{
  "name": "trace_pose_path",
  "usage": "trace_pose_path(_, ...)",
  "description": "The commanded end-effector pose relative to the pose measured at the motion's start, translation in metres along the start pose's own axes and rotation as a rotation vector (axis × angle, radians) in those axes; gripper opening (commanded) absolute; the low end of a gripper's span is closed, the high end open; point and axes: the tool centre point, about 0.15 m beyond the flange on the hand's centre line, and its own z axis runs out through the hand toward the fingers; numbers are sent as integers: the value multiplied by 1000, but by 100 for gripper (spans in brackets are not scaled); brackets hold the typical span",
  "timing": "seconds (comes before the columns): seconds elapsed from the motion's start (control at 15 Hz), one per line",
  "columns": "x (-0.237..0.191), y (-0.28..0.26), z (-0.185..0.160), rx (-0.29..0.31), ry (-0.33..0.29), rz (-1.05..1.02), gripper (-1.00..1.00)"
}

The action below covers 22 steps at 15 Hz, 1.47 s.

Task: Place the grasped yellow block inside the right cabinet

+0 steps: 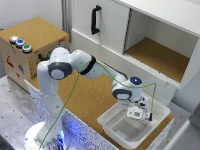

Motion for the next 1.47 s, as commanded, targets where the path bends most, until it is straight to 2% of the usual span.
trace_pose_path(0.0,1,4,18,-15,16,28,-100)
trace_pose_path(0.33,-7,12,19,-27,1,40,-100)
trace_pose_path(0.53,-2,20,12,-32,21,76,-100)
trace_pose_path(0.93,22,34,-36,-27,136,212,-100)
trace_pose_path(1.4,64,36,-116,-23,281,368,-100)
